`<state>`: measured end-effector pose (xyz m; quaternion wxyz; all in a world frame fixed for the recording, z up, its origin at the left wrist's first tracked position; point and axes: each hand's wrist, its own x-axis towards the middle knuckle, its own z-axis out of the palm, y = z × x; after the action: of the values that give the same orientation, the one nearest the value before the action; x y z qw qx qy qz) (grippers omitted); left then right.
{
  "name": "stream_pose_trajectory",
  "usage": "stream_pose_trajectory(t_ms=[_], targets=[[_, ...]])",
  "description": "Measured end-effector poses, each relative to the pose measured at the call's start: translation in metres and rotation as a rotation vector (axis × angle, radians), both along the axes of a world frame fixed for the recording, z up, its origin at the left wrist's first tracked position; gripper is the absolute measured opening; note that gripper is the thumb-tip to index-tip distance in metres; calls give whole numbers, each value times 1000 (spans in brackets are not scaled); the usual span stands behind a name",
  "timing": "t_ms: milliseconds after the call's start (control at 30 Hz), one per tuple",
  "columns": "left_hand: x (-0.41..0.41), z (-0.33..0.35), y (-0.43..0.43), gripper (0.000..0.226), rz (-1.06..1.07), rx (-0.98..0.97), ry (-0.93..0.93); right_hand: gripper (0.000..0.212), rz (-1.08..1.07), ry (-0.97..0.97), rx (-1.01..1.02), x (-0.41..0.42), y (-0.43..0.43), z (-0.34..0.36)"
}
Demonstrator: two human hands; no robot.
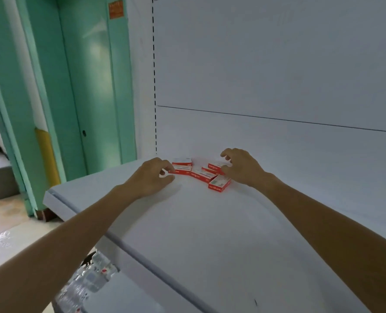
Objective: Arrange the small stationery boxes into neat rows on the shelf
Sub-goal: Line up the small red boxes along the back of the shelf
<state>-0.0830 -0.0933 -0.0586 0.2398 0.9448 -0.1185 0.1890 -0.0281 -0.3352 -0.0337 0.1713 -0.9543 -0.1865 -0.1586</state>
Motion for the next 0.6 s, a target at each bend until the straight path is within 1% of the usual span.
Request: stream_pose_trajectory(t_ms=[100,233,333,400,600], targets=[[27,-3,4,20,-37,-23,4,41,-43,59,-31,17,4,-2],[63,-4,11,20,-102,-34,-3,37,-83,116,-72,32,9,-9],[90,-6,15,25,-144,40,43,42,-121,109,-101,36,16,-13],[101,-9,17,32,-183,86,91,44,-145,106,-80,37,23,-12],[121,-11,27,45,-240,218,118,35,-247,125,-8,35,37,-11]])
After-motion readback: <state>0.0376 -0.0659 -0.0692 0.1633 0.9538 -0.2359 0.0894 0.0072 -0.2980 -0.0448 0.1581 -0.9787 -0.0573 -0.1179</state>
